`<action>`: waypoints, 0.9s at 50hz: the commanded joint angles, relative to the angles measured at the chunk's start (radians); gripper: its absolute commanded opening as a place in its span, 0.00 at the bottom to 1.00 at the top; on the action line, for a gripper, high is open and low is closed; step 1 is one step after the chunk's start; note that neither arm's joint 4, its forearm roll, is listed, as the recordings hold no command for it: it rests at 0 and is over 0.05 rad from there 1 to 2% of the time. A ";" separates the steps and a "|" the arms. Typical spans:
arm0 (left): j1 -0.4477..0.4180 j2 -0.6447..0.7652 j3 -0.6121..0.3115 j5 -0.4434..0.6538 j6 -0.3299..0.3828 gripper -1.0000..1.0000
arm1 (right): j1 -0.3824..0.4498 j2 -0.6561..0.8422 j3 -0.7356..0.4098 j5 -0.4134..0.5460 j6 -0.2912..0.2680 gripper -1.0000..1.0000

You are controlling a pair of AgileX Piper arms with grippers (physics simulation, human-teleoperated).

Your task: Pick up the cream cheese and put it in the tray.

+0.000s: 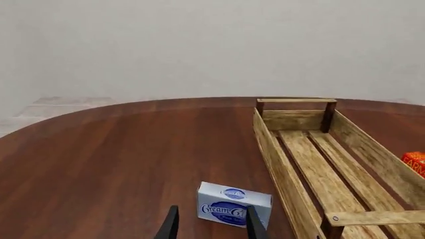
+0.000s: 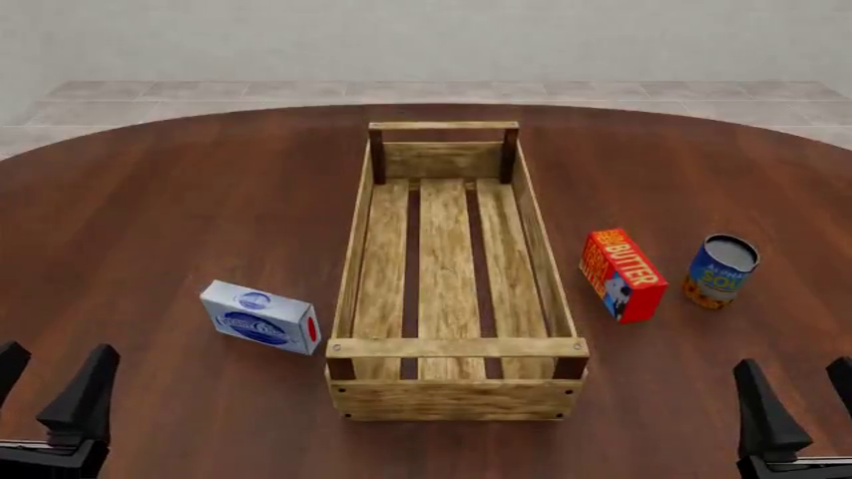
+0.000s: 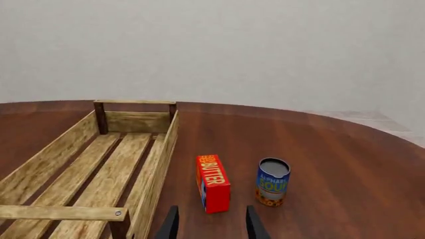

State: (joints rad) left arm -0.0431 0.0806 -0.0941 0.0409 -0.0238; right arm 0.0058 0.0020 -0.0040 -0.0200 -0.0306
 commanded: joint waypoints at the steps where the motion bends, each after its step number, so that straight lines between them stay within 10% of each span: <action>1: -0.020 0.070 -0.031 -0.027 0.008 1.00 | 0.000 -0.001 -0.002 0.000 -0.004 1.00; 45: -0.123 0.496 -0.484 0.142 0.094 1.00 | -0.003 0.000 0.000 0.003 0.002 1.00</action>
State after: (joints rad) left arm -0.1473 0.4558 -0.4803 0.1386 0.0316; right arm 0.0036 0.0015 -0.0038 -0.0197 -0.0309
